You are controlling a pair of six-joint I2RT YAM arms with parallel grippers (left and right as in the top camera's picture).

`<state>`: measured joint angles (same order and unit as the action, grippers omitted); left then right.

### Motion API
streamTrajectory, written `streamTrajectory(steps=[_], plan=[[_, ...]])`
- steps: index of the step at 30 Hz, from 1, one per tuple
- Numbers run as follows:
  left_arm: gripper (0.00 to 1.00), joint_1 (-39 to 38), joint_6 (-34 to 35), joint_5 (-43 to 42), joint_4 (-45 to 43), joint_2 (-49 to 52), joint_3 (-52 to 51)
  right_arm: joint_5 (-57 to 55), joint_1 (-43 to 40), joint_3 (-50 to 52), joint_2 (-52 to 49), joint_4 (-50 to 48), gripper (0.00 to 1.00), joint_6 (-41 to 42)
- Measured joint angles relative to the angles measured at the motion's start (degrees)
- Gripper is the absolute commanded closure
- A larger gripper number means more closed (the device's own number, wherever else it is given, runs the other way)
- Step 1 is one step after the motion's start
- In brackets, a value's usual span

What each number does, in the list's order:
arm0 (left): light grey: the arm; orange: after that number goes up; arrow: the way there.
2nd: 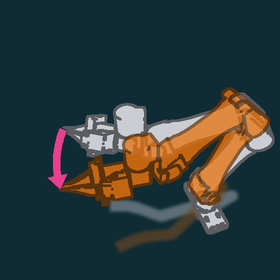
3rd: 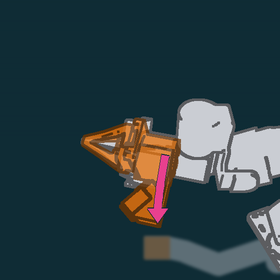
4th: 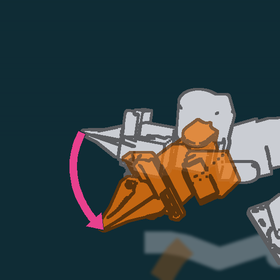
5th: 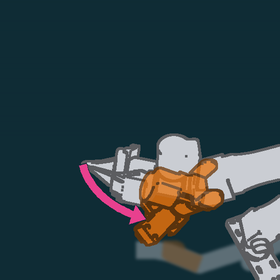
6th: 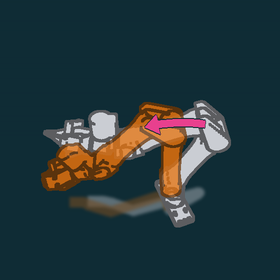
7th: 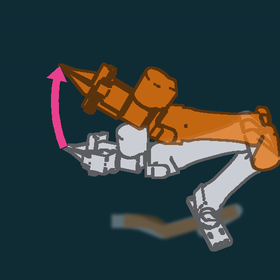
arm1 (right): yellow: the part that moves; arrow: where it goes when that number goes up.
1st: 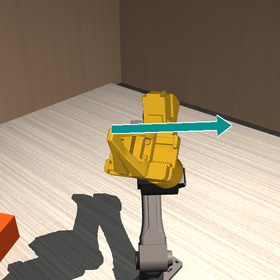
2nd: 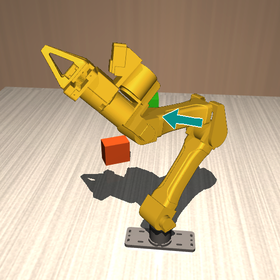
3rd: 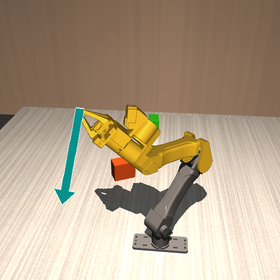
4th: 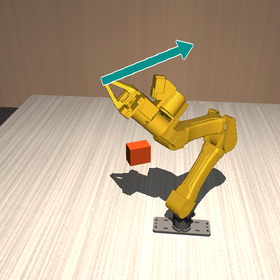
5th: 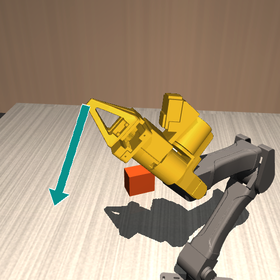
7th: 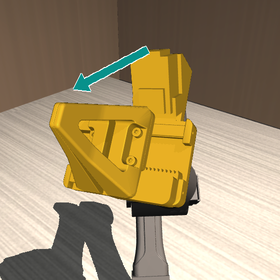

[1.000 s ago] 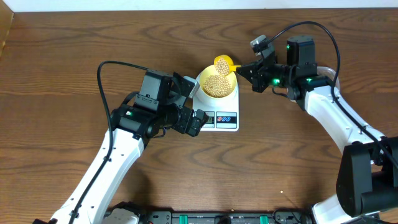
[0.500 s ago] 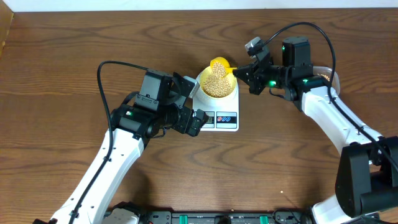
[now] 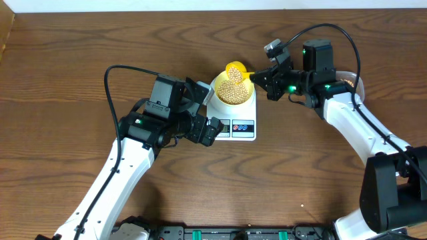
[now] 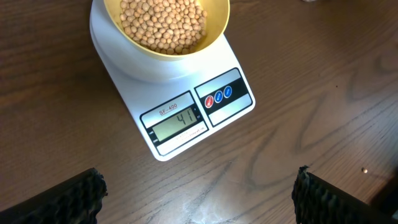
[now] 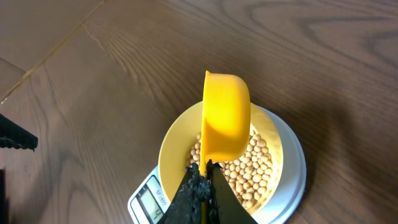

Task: Scoop item into bowl and weigh 50g on scale
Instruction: 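Tip the scoop to pour soybeans into the yellow bowl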

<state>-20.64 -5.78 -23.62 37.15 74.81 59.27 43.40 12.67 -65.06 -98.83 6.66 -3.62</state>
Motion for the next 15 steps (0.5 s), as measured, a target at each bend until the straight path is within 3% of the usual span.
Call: streamTrajectory(steps=[15], plan=[[0.02,0.0,0.0,0.0,0.0,0.0,0.0,0.0,0.0,0.0,0.0,0.0,0.99,0.6]])
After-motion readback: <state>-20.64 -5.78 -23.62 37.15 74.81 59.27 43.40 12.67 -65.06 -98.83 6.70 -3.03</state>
